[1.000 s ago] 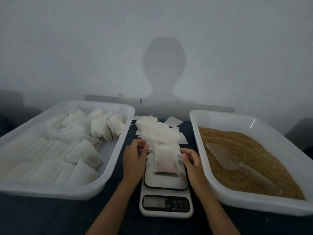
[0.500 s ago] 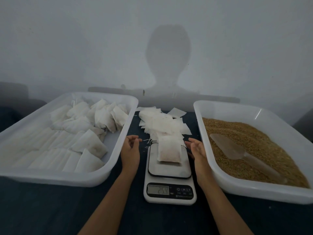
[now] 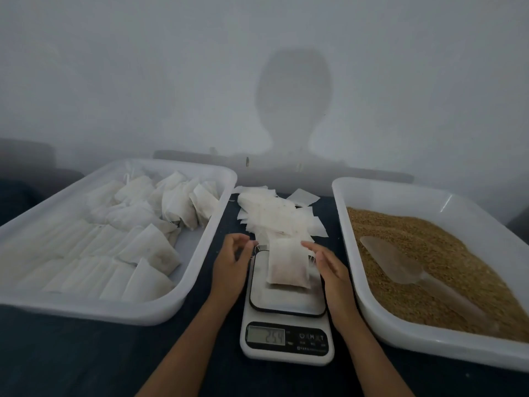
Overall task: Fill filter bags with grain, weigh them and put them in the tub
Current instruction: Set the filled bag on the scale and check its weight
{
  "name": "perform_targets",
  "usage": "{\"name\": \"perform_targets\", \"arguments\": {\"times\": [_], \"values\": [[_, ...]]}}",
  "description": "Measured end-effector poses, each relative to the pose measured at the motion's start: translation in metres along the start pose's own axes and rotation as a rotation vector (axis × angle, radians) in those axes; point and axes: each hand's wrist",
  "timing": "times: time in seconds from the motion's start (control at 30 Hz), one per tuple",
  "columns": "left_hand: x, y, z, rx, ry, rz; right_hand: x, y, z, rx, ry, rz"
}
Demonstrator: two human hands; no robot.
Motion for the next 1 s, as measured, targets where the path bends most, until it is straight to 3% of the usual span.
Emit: {"name": "perform_targets", "arguments": {"times": [0.17, 0.4, 0.67, 0.8, 1.0], "values": [[-0.009, -0.009, 0.013, 0.196, 0.141, 0.089, -0.004, 0.001, 0.002, 0.062, 0.009, -0.001], [-0.02, -0.01, 0.012, 0.256, 0.119, 0.002, 0.006, 0.001, -0.003, 0.061, -0.011, 0.0], [-0.048, -0.023, 0.008, 0.125, 0.254, 0.09, 0.046, 0.003, 0.004, 0.172, 0.066, -0.078], [-0.073, -0.033, -0.011, 0.084, 0.385, 0.166, 0.062, 0.011, 0.02, 0.143, 0.116, -0.11], [-0.117, -0.031, -0.064, -0.119, 0.452, 0.22, 0.102, 0.048, 0.076, 0.223, 0.09, -0.259]]}}
Point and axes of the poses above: each hand's wrist, its own y-axis towards the middle knuckle, its own z-axis out of the palm, x = y × z, and after that the axes turned 11 degrees about -z, right-handed
